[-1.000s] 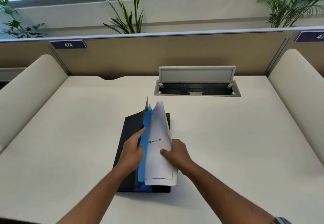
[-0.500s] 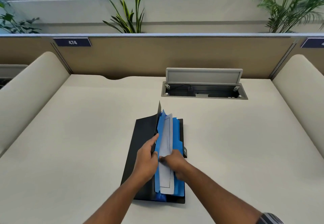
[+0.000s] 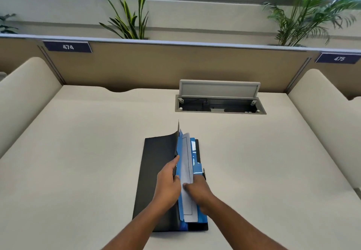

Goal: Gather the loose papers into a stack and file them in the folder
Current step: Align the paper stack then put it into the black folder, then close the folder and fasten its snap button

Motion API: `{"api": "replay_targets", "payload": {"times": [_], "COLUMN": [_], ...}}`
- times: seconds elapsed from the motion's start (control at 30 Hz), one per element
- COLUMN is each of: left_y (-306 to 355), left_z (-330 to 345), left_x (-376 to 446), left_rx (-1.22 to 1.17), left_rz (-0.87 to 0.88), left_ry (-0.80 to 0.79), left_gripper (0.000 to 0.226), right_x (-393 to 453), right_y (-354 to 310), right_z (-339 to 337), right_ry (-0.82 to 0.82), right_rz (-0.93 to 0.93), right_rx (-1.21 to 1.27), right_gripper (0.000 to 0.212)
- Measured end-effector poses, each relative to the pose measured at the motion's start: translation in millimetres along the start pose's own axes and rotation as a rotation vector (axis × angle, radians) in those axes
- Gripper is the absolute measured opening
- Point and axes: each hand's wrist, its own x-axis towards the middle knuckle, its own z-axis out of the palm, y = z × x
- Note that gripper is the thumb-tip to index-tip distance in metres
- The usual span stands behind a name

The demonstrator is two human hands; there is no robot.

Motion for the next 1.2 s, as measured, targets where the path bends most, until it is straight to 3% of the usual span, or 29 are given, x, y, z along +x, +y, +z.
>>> {"api": "replay_targets", "payload": {"times": [0.17,0.3,0.43,0.63,0.93,1.07,1.2], "left_y": [-10.3,-12.7,-12.2,-10.9,-29.9,-57.9,-75.9], "left_z": [6.8,17.7,28.8,37.7,46.1,36.0,14.1], "left_x": [4.8,8.1,15.3,17.3,28.2,35.7,42.4], "left_rx": [0.025,0.091,0.160,0.325,0.663,0.703,0.853], "left_rz": [0.007,0.064,0.057,0.065,0.130,0.222,0.430], "left_ry": [-0.018,-0.064,-0.024,-0.097,-0.139,-0.181,-0.213], "left_gripper": [0.062,0.066,0.067,0.076,0.038,0.040,0.043], "right_x": [2.2,8.6,10.9,18.1,24.9,19.6,16.5], "right_y": [4.3,8.1,17.2,19.2,19.6,18.2,18.4], "right_z": [8.9,6.9,-5.4,-22.6,-24.0,-23.1,-14.3], "right_ry": [0.006,0.228,0.441,0.633,0.534,0.573,0.513], "right_rz": [-0.001,-0.043,-0.111,-0.137,-0.277,-0.353,-0.436], "right_rx": [-0.025,-0.215,-0.376,-0.418,-0.217,-0.076,-0.171], "right_gripper": [0.027,0.012,0.034,0.043,0.036,0.051,0.050]}}
